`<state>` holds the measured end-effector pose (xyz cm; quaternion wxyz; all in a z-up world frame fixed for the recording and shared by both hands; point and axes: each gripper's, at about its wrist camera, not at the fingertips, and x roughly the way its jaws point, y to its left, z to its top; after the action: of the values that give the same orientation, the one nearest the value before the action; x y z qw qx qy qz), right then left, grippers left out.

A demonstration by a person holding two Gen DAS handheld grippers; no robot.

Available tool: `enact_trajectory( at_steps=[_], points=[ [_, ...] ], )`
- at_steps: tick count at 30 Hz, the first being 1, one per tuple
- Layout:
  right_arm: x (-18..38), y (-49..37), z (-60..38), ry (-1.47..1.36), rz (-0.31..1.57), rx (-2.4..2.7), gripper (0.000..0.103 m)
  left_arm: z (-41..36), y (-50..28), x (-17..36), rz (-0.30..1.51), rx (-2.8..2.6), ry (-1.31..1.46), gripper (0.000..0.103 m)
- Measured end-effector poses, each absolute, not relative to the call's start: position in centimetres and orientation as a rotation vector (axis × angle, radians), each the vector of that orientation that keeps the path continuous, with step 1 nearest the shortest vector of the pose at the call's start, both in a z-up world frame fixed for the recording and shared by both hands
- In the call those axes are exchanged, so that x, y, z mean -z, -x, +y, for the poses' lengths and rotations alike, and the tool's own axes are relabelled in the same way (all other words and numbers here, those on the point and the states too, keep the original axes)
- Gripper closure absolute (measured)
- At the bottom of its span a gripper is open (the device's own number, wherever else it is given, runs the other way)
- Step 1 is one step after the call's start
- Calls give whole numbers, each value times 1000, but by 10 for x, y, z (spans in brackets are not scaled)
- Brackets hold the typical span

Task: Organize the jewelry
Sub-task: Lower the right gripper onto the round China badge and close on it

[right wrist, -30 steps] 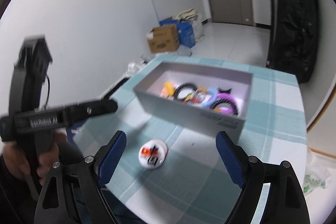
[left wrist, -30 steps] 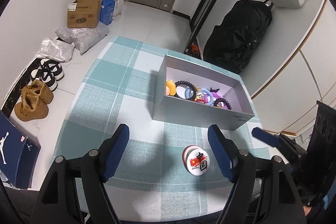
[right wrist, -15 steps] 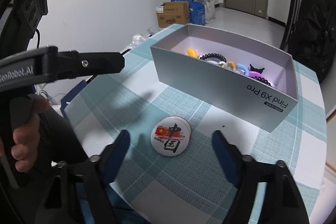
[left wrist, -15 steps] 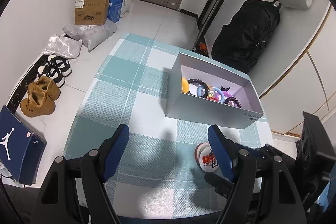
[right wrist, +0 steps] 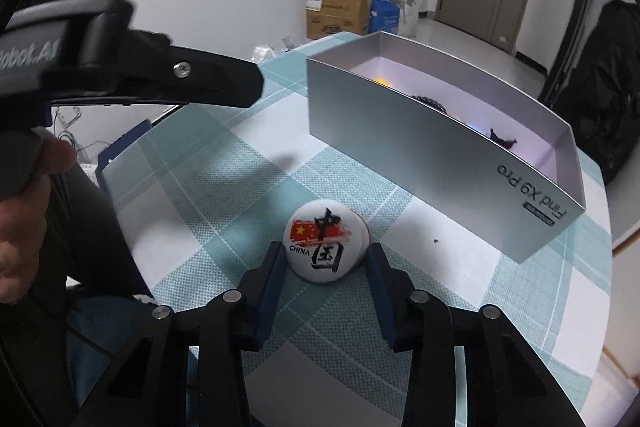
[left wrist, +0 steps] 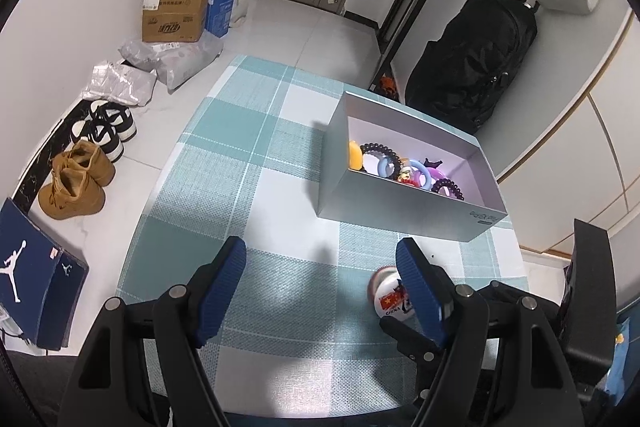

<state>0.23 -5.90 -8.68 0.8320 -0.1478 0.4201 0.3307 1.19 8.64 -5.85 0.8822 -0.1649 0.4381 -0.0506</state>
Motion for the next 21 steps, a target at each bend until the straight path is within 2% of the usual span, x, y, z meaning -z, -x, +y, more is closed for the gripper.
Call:
enact_trajectory(
  at_steps=[3, 9, 11, 13, 21],
  points=[
    [86, -2, -58, 312, 889, -705, 74, 87, -13, 60, 917, 102, 347, 29],
    [83, -6, -62, 266, 901, -713, 73, 92, -15, 62, 929, 81, 368, 29],
    [80, -8, -64, 251, 904, -715, 69, 97, -16, 64, 941, 58, 381, 29],
    [79, -10, -64, 219, 904, -733, 49, 102, -16, 67, 950, 44, 405, 29],
    [86, -17, -44, 302, 873, -710, 49, 110, -19, 72, 974, 26, 452, 29]
  ],
)
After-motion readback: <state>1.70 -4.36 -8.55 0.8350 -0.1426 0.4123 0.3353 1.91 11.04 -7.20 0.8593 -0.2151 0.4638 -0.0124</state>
